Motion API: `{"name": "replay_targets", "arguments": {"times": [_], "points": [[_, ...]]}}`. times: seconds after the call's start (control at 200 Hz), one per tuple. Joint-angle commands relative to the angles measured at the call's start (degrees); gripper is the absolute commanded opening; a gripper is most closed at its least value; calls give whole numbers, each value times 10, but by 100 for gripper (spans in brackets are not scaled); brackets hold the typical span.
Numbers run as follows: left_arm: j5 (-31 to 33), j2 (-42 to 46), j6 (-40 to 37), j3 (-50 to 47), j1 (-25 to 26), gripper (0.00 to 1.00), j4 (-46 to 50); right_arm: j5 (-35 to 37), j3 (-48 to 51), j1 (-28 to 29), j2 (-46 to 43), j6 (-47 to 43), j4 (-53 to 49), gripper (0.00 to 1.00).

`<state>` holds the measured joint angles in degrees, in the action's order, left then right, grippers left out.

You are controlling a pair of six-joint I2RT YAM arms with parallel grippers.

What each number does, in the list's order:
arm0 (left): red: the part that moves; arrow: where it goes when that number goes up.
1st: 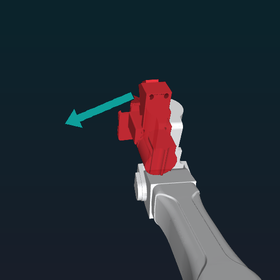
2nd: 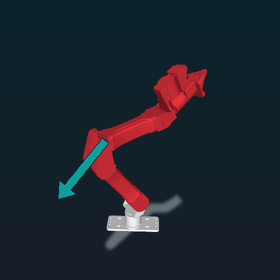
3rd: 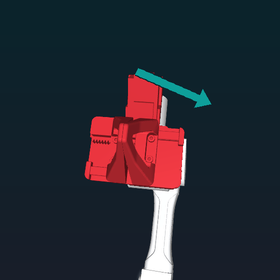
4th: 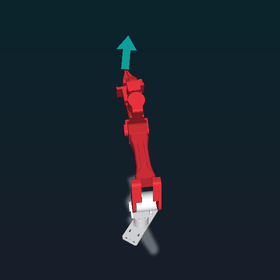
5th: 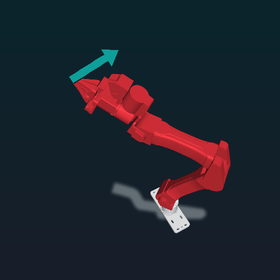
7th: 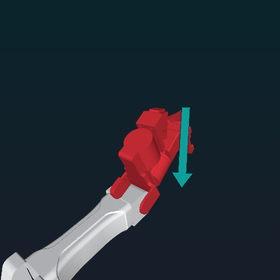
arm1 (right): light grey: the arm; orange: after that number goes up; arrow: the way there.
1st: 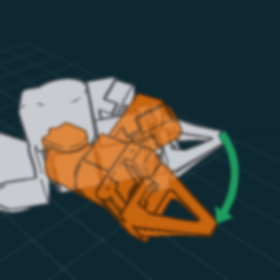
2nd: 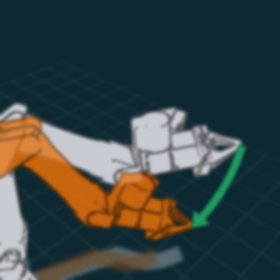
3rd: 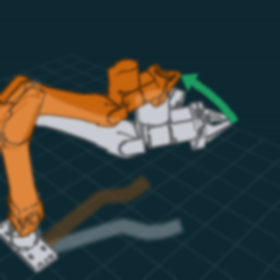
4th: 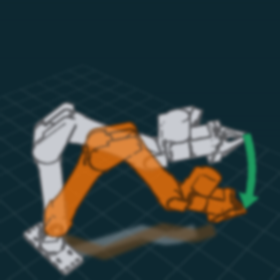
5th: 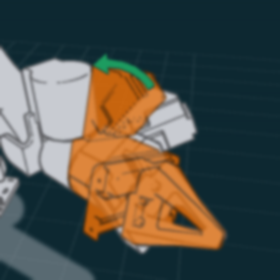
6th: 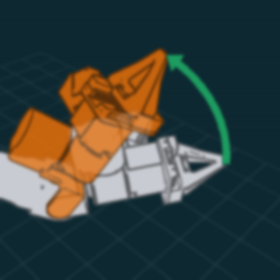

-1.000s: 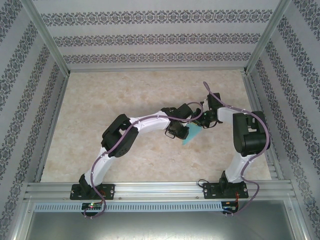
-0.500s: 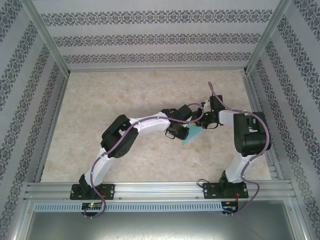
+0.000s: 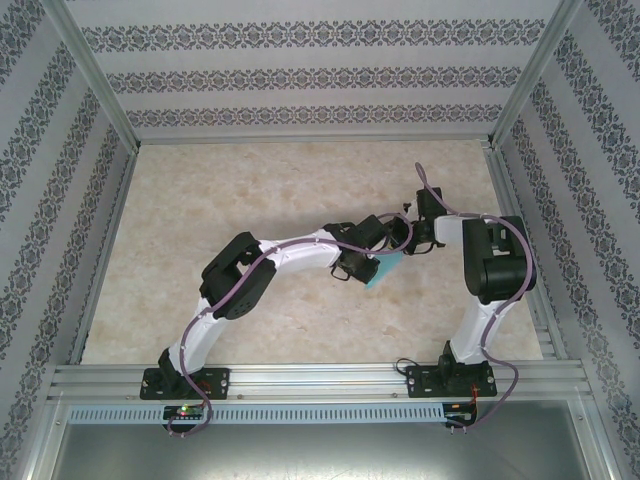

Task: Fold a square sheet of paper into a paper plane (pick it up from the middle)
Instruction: Fourth fold the wing at the center of the table.

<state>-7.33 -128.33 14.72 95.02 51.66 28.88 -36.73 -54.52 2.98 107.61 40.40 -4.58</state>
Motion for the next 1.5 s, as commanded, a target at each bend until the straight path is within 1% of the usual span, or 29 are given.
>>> {"name": "replay_targets", "arguments": {"times": [0.0,0.125,0.395,0.525,0.669,0.809,0.939,1.099,1.199,1.349,1.424,1.494], "points": [[81,-88,-31,-63,-7,21,78,66,-25,-4,13,-3,-15,14],[90,-85,-37,-71,-7,21,82,73,-36,-6,15,4,-24,14],[87,-83,-42,-88,-7,20,80,83,-53,-19,21,39,-15,12],[87,-81,-45,-94,-7,20,79,87,-75,-23,34,47,-29,11],[85,-78,-45,-101,-7,20,76,90,-104,-24,52,46,-44,10],[81,-75,-44,-111,-8,20,71,112,-120,-25,54,41,-63,8],[73,-75,-44,-113,-7,20,68,103,-126,-27,54,34,-67,8],[69,-76,-46,-112,-7,20,66,64,-108,-27,6,32,-49,8],[69,-74,-47,-114,-7,21,62,43,-62,-25,-47,40,-29,8],[65,-72,-49,-110,-7,21,65,38,-8,-25,-116,17,-59,7],[63,-69,-50,-110,-7,21,63,9,23,-22,-130,21,-54,7],[63,-66,-51,-112,-7,21,61,-19,41,-5,-131,19,-57,7]]}}
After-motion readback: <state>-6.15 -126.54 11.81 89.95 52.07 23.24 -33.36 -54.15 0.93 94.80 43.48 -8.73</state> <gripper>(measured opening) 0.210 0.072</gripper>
